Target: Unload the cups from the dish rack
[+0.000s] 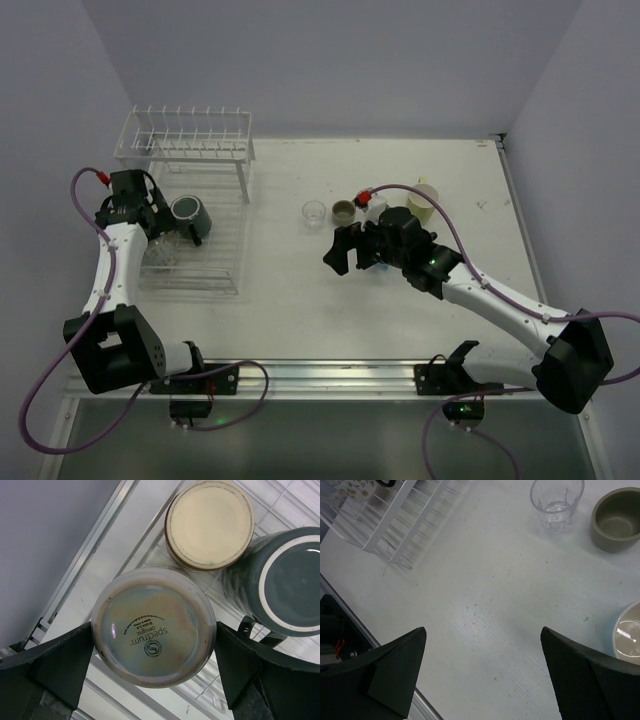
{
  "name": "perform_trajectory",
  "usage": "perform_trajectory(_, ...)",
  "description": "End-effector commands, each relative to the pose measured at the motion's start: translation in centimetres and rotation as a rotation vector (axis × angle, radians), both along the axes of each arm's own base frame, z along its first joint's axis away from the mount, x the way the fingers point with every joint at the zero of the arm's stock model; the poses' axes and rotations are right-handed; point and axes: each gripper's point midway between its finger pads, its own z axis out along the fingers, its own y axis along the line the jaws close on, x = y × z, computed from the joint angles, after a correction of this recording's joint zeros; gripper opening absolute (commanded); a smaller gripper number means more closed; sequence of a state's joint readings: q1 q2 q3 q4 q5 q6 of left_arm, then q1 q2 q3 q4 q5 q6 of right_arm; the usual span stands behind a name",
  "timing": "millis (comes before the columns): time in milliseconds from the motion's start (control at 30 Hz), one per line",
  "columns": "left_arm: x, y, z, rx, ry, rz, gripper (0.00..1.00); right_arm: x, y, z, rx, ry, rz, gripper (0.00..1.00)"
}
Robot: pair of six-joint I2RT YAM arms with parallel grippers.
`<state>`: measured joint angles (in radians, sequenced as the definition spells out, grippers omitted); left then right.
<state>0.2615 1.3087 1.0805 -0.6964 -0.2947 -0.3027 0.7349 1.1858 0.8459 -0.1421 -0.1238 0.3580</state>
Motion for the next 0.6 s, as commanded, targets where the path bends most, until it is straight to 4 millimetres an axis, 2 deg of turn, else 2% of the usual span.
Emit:
perform_trajectory(0,-0.1,-0.1,-1.0,-0.014,0.018,-0.02,0.98,0.0,0.7,0.8,0.022,-0.033,0.029,0.99)
perform_trajectory(33,-0.1,-0.1,-0.9,-0.01,0.013,-0.015,0.89,0.1,0.7,0.7,0.019,-0.032,0.028,0.99)
perform_trajectory(100,-0.1,0.0,-0.6,-0.004,0.0,-0.013,0.8,0.1,0.7,0.7,0.017,-0.032,0.027,0.99)
perform_trajectory(133,-0.1,0.0,-0.3,0.001,-0.01,-0.014,0.68,0.2,0.7,0.7,0.018,-0.032,0.025,0.99)
perform_trajectory(200,-0.2,0.2,0.2,0.012,-0.019,-0.005,0.53,0.2,0.6,0.7,0.016,-0.032,0.022,0.99)
perform_trajectory(233,-0.2,0.2,0.3,0.011,-0.023,-0.004,0.38,0.2,0.6,0.9,0.019,-0.035,0.022,0.99)
perform_trajectory(300,0.0,0.0,1.0,0.007,-0.044,-0.009,0.24,0.1,0.6,1.1,0.026,-0.039,0.02,0.99)
perform_trajectory(333,0.0,0.0,1.7,0.012,-0.069,-0.009,0.12,0.0,0.6,1.1,0.028,-0.039,0.025,0.99)
perform_trajectory(400,0.1,-0.1,3.5,0.022,-0.116,-0.015,0.04,0.0,0.7,1.2,0.034,-0.037,0.027,0.99)
perform_trajectory(467,0.3,-0.1,5.4,0.032,-0.158,-0.019,0.0,-0.2,1.0,1.2,0.04,-0.031,0.036,0.99)
perform_trajectory(567,0.1,-0.2,7.7,0.042,-0.21,-0.022,0.0,-0.4,1.3,1.5,0.047,-0.035,0.045,0.99)
